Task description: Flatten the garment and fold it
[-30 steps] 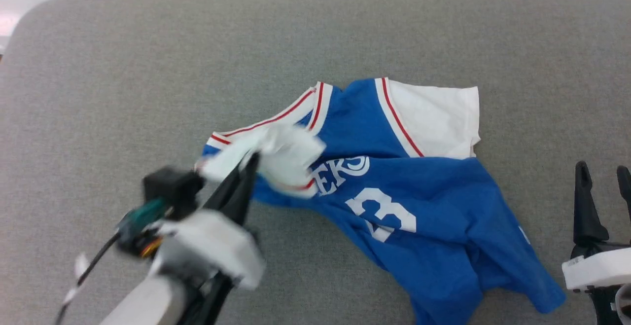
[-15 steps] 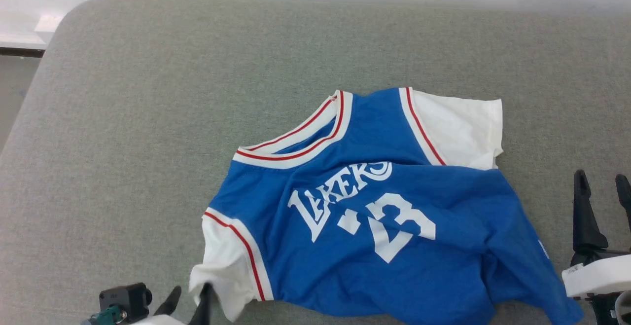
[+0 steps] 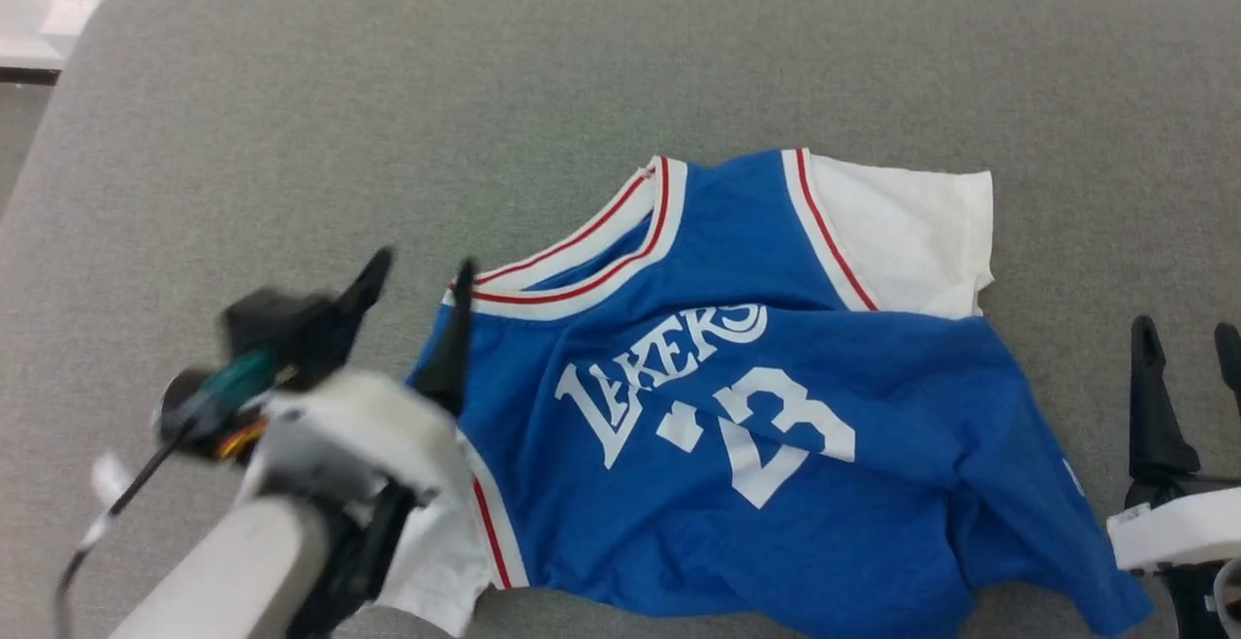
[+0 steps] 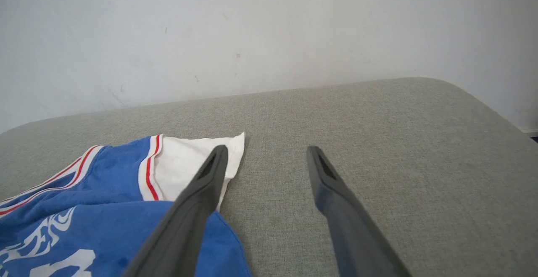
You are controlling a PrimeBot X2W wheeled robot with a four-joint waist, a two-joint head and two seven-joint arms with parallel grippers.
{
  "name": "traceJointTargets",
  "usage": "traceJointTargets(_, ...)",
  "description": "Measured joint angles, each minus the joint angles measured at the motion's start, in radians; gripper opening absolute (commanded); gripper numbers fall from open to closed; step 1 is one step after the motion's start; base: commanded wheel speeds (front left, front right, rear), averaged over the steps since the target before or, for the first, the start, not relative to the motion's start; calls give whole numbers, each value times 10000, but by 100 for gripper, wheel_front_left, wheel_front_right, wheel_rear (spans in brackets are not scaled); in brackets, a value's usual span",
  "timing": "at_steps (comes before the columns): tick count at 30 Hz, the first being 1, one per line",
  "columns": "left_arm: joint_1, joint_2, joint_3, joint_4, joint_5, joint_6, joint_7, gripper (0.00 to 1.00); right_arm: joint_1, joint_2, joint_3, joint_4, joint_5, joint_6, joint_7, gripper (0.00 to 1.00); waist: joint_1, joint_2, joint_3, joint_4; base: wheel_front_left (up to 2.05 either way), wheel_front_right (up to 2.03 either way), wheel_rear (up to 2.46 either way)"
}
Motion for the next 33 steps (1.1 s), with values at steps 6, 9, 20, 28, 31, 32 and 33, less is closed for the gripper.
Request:
traceJointTargets(6,-2425,-1181,-1536,2215,640,-926,1166,100,-310,-2,-46,-127,-40,0,73,100,1,0,450,-288,0,0,0)
traceJointTargets(9,-2987,-1705,-2038,3294,591,-1367,1732,100,-352,-2,-102,-167,-59,0,73,100,1,0,646,-496,0,0,0)
traceJointTargets(20,-4264,-2314,-3200,6366,836,-2270,2803,17,-546,-2,-77,-94,-58,0,58,100,-3,0,1128,-1161,0,0,0)
traceJointTargets(28,-5125,-2635,-3661,7135,1733,-2360,2052,0,-557,-4,-117,-19,-54,0,-6,100,-1,0,1210,-1394,0,0,0)
traceJointTargets(31,-5721,-3053,-3810,7229,1977,-2614,1649,0,-676,-2,-61,23,-27,0,-25,100,1,0,1250,-1498,0,0,0)
traceJointTargets(32,-5976,-3277,-3858,7227,2040,-2709,1492,0,-737,-4,-48,27,-25,0,-35,100,1,0,1271,-1543,0,0,0)
traceJointTargets(33,-6241,-3521,-3908,7225,2080,-2790,1363,0,-770,-2,-25,35,-8,0,-56,100,1,0,1295,-1590,0,0,0)
